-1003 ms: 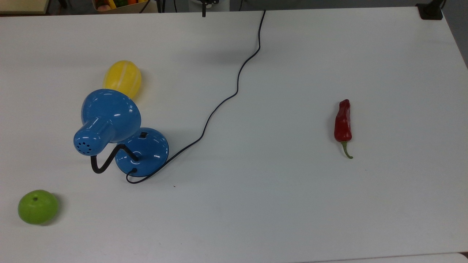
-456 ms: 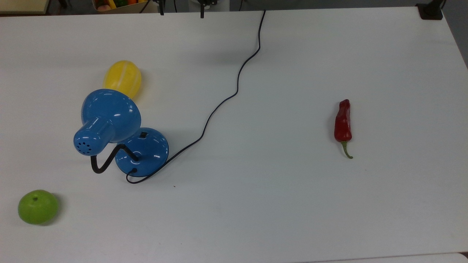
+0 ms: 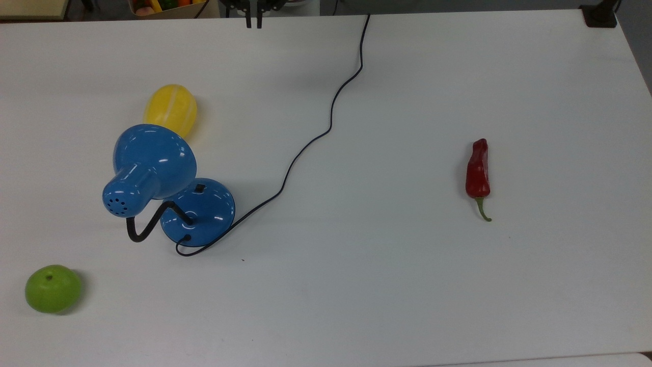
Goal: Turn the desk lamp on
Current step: 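Move the gripper down toward the blue lamp's round base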
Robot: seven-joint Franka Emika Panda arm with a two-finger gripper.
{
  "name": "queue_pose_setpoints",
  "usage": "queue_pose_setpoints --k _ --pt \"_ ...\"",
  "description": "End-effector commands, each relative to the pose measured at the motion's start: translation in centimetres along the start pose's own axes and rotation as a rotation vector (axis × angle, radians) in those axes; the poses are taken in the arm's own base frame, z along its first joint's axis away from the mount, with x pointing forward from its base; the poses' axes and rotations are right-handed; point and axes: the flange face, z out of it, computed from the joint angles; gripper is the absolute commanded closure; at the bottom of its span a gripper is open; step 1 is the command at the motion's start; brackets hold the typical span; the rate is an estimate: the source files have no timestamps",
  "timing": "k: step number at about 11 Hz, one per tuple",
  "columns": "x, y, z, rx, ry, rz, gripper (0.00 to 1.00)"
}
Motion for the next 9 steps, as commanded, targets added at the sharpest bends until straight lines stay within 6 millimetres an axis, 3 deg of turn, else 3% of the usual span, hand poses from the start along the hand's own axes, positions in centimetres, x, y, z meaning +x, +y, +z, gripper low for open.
queue_pose_setpoints --k 1,3,6,9 --pt "-0.2 0.3 0.0 0.019 -0.015 -0.021 1.0" --pt "-0.1 0.4 0.3 0.018 -0.016 -0.021 1.0" --pt "0.7 2.9 2.0 0.019 -0.007 0.028 1.0" --pt "1.1 5.0 5.9 0.022 -0.042 0.079 1.0"
